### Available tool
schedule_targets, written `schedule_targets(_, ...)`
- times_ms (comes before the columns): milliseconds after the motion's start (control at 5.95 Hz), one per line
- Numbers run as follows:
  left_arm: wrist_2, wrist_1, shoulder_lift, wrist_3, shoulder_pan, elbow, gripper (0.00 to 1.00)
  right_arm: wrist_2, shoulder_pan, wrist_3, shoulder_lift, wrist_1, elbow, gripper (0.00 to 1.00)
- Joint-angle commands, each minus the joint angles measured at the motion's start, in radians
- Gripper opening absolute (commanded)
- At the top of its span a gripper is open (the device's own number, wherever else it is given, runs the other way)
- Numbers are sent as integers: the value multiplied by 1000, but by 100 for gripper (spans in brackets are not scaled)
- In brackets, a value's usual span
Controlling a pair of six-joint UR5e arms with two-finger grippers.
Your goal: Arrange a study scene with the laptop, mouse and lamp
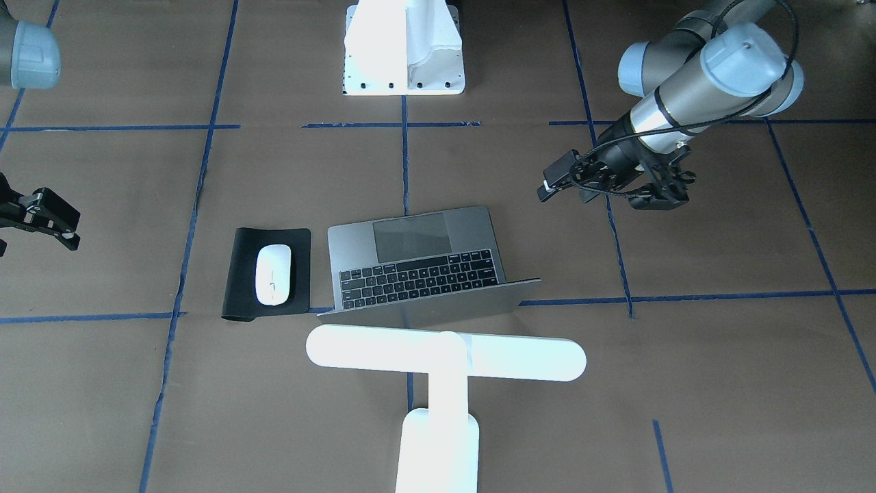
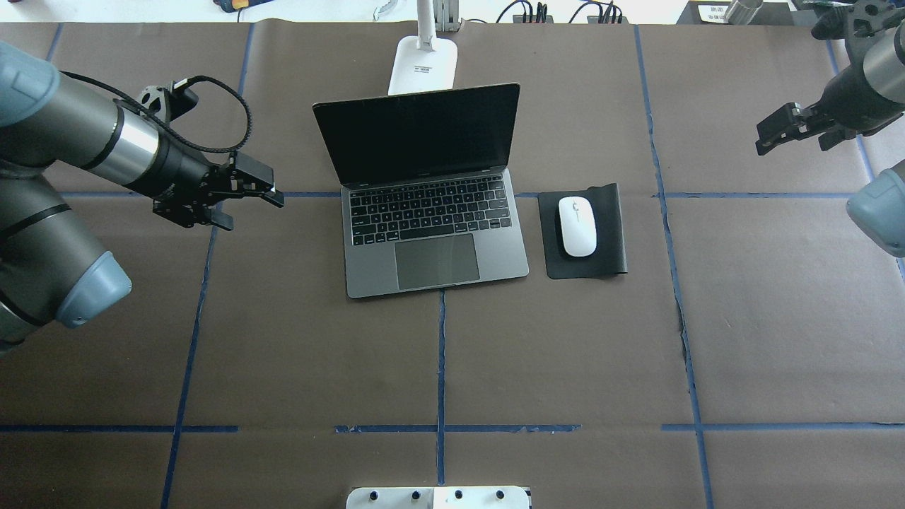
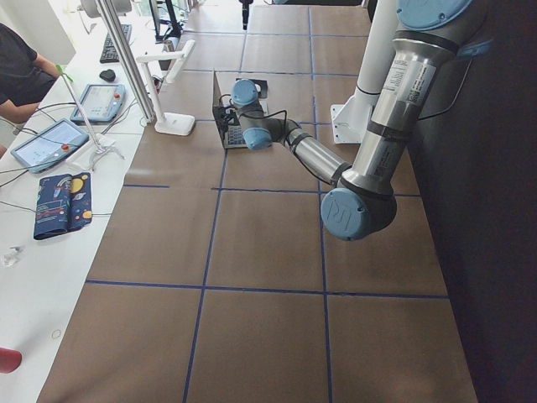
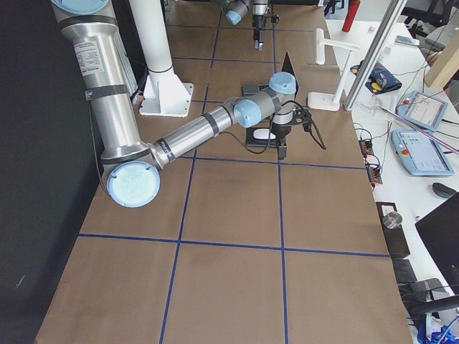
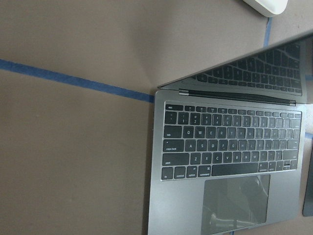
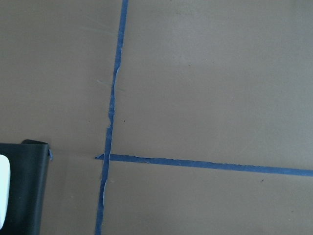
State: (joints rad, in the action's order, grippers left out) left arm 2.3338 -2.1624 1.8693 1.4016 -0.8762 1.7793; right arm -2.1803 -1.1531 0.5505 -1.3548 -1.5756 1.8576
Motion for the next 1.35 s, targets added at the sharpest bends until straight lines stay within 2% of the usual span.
schedule_targets(0, 12, 1, -120, -162, -84, 41, 100, -9, -57, -117, -65, 3, 2, 100)
schedule_targets(336, 12, 24, -249, -420, -205, 42, 100, -9, -102, -211, -122, 3, -3, 100)
schedule_targets(505, 12, 86, -303, -551, -272, 42, 100, -9, -140, -289, -163, 2, -6, 100)
schedule_targets(841, 10, 386, -323, -993, -482, 51, 100, -111, -282, -461, -243, 0, -29, 100)
schedule_targets(1009, 4, 561, -322, -1186, -560, 49, 100, -160, -365, -565, -259, 0, -105, 100)
schedule_targets(1177, 4, 678, -326, -1317, -598, 31, 100, -224, -425, -616, -271, 2, -182, 100)
